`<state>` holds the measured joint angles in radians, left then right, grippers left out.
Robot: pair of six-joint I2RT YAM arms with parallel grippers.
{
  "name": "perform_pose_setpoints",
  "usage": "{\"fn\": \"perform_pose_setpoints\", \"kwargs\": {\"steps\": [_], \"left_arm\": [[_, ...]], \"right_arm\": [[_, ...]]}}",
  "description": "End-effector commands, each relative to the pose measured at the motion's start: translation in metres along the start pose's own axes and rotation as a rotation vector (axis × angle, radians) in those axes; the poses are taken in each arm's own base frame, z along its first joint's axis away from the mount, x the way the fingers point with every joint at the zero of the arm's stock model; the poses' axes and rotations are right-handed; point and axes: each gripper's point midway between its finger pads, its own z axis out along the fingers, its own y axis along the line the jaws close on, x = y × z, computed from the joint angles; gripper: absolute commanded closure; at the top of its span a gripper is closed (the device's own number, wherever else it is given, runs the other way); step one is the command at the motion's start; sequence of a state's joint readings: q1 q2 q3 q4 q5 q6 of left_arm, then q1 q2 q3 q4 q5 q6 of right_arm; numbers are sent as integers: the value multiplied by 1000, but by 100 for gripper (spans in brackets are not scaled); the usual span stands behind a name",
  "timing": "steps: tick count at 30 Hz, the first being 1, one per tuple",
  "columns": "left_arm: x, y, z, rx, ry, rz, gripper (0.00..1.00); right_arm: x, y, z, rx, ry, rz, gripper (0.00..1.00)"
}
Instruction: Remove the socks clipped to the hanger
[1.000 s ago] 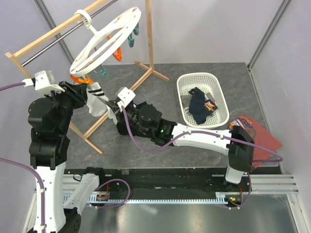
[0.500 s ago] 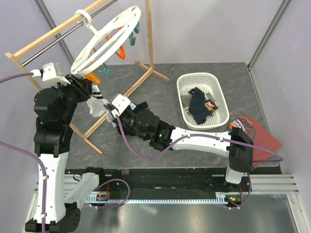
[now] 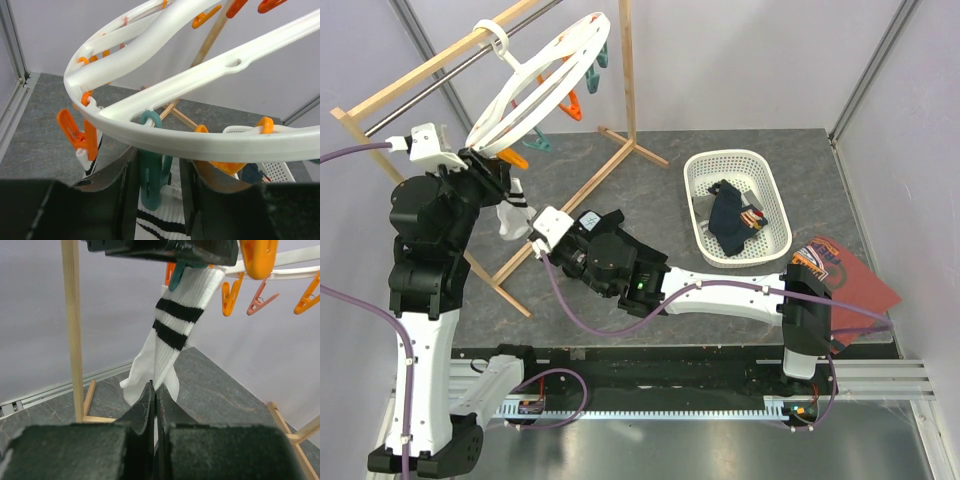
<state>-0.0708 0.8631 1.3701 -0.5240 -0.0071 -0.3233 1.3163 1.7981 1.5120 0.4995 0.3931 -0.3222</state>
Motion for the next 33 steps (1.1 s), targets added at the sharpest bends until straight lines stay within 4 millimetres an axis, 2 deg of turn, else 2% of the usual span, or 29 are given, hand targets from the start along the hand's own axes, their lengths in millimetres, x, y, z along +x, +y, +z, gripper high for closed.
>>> {"fn": "perform_pose_setpoints", "kwargs": {"steps": [1,4,11,26,33], "left_arm": [[-21,3,-3,-40,-43,102,57],[-17,2,0,-61,-13,135,57],[-21,-1,-3,-94,-18,181,57],[-23,4,-8,-119,-14,284,51],[-18,5,-4,-125,5,307,51]], "right_arm": [[-17,-3,6,23,-35,3,100],[-16,0,7,20,-34,5,100],[-15,3,8,14,-27,0,100],[-10,8,9,3,-23,28,100],[-5,12,11,-4,-16,29,100]]}}
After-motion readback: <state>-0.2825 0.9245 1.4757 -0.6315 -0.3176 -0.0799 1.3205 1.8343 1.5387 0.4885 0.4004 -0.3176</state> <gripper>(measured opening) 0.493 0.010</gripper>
